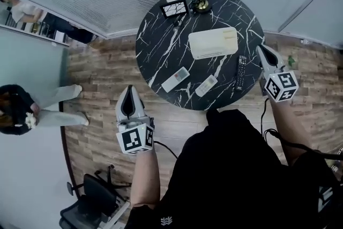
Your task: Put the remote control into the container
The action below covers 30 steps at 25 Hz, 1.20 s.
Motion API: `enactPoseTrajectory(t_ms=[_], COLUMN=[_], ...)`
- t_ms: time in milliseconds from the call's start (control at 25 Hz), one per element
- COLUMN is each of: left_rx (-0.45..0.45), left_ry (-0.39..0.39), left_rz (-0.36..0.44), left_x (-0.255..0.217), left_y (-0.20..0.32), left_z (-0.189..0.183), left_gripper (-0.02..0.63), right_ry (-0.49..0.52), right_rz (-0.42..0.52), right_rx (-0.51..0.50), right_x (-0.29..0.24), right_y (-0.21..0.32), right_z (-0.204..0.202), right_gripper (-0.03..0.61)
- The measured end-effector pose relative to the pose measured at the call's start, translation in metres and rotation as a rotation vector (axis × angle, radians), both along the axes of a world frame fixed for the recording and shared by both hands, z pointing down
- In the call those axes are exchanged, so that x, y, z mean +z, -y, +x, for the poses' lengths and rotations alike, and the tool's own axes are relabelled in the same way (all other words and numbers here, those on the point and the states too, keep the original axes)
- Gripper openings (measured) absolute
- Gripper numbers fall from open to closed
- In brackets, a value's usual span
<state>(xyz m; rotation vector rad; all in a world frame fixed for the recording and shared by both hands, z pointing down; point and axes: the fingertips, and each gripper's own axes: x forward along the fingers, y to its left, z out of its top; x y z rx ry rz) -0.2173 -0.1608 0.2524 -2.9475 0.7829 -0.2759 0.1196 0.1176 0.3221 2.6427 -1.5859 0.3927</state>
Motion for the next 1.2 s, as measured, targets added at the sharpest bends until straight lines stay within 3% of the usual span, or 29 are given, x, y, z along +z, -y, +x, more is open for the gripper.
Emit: enactPoseTrajectory(t_ms=[400,720,1200], left_rx=[0.108,0.233,0.511], left_ry=[-0.011,0.054,0.109], left_rz=[0.002,-0.06,-0.091], left_x=[-0.007,0.028,0.074], left_y=[0.009,-0.004,-0.009], left_z=[0.103,0.145,0.213], left_gripper=[0.002,0.002,0.002], right_ry=[0.016,0.102,0.178], right_rz=[-0.015,-0.059,-0.104], right_rx=[0.015,0.074,0.245], right_x=[0.014,0.057,0.11], right_y=[0.015,0.0,-0.006], right_z=[0.052,0.042,0.027], right_gripper=[0.002,0.002,0.002])
